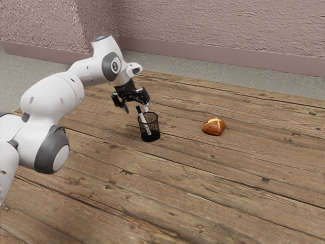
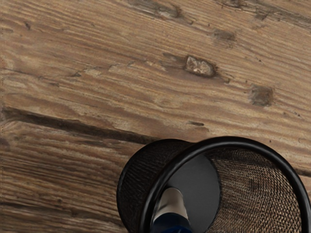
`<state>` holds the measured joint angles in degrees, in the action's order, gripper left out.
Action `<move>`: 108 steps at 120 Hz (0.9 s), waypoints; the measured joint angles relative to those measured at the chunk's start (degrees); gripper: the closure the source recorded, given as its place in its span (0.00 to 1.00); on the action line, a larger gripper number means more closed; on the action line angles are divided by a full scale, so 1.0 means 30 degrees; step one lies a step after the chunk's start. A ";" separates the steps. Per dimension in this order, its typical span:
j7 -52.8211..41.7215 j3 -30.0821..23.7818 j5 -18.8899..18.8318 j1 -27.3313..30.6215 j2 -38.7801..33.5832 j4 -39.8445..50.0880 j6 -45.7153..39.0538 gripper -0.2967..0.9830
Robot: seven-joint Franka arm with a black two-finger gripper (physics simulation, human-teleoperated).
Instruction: Take the marker out of the pen holder and place it to the left of the pen holder.
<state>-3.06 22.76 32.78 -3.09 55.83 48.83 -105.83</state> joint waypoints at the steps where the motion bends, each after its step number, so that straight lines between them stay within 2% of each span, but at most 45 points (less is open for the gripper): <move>1: -0.0011 0.0050 0.0053 0.0001 0.0006 -0.0001 0.0011 0.25; 19: -0.0194 0.0332 0.0778 0.0321 0.0488 -0.0763 0.0141 0.25; 95: -0.0585 0.0319 0.2173 0.0472 0.1081 -0.1775 0.0419 0.26; 108: -0.0612 0.0337 0.2334 0.0472 0.1097 -0.1752 0.0515 0.32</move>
<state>-4.89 23.77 39.78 -1.67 59.12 43.57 -104.28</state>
